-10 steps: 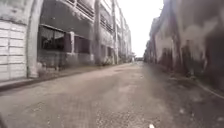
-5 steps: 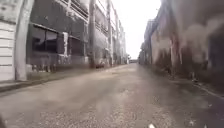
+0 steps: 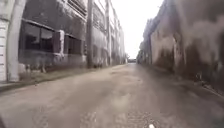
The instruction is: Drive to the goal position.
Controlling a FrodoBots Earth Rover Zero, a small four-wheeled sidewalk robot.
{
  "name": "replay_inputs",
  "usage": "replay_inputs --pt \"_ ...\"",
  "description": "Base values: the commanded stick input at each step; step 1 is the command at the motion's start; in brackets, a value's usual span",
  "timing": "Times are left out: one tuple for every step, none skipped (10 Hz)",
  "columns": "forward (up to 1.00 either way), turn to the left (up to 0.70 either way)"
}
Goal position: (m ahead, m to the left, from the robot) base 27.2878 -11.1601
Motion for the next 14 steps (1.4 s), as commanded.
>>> replay_inputs --pt "0.5 0.0" --pt "0.5 0.0" --pt "0.5 -0.24" --pt "0.5 -0.03" --pt "0.5 0.0" --pt "0.5 0.0" --pt "0.5 0.0" --pt "0.5 0.0" --pt "0.5 0.0" --pt "0.5 0.0" --pt "0.5 0.0" --pt "0.5 0.0" --pt "0.5 0.0" --pt "0.5 0.0"
